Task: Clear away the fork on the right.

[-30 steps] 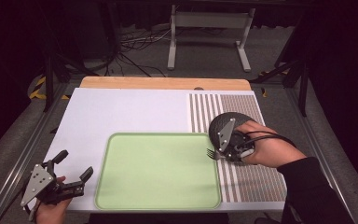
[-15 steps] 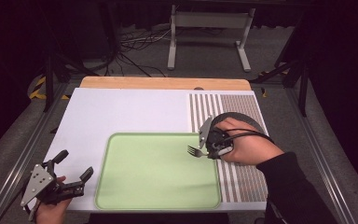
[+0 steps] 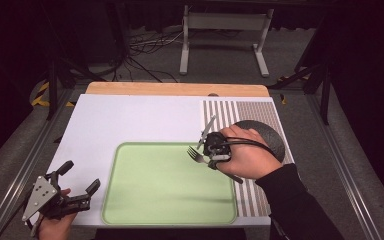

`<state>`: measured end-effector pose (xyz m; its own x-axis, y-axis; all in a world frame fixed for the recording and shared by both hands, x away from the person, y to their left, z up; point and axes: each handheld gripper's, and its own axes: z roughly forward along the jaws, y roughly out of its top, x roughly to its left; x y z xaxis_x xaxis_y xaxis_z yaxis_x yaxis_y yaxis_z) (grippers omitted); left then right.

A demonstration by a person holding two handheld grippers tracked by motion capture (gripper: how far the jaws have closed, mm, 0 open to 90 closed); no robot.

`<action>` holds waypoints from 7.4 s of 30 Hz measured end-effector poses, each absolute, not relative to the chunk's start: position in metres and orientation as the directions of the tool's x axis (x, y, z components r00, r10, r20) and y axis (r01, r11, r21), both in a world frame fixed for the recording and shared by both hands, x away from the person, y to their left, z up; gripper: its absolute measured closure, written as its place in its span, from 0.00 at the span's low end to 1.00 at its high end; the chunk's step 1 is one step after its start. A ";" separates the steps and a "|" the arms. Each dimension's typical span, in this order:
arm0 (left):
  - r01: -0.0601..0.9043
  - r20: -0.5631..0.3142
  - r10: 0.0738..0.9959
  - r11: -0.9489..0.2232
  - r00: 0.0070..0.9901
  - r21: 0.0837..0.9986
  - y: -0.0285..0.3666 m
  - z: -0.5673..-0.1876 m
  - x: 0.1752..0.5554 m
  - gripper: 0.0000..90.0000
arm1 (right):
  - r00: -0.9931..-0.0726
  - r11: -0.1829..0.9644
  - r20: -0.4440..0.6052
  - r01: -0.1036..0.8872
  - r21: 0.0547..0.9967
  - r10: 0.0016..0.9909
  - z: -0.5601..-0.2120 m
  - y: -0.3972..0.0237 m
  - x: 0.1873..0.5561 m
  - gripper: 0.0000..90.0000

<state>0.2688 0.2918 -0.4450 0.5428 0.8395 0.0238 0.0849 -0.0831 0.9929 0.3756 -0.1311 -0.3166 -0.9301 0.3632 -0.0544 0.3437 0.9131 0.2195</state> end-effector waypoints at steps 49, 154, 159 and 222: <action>0.089 0.021 0.839 -0.082 0.543 0.993 0.291 -0.446 0.269 0.00 | -0.595 0.577 0.103 0.801 0.156 0.797 -0.378 -0.122 0.397 0.95; 0.098 0.024 0.827 -0.096 0.562 0.991 0.288 -0.447 0.271 0.00 | -0.723 0.611 0.085 0.636 0.471 0.686 -0.430 -0.126 0.404 1.00; 0.098 0.026 0.826 -0.097 0.563 0.990 0.288 -0.447 0.271 0.00 | -0.722 0.613 0.076 0.633 0.472 0.687 -0.430 -0.127 0.405 1.00; 0.099 0.026 0.823 -0.099 0.567 0.990 0.287 -0.448 0.272 0.00 | -0.568 0.463 0.075 0.735 0.495 0.820 -0.425 -0.182 0.413 0.99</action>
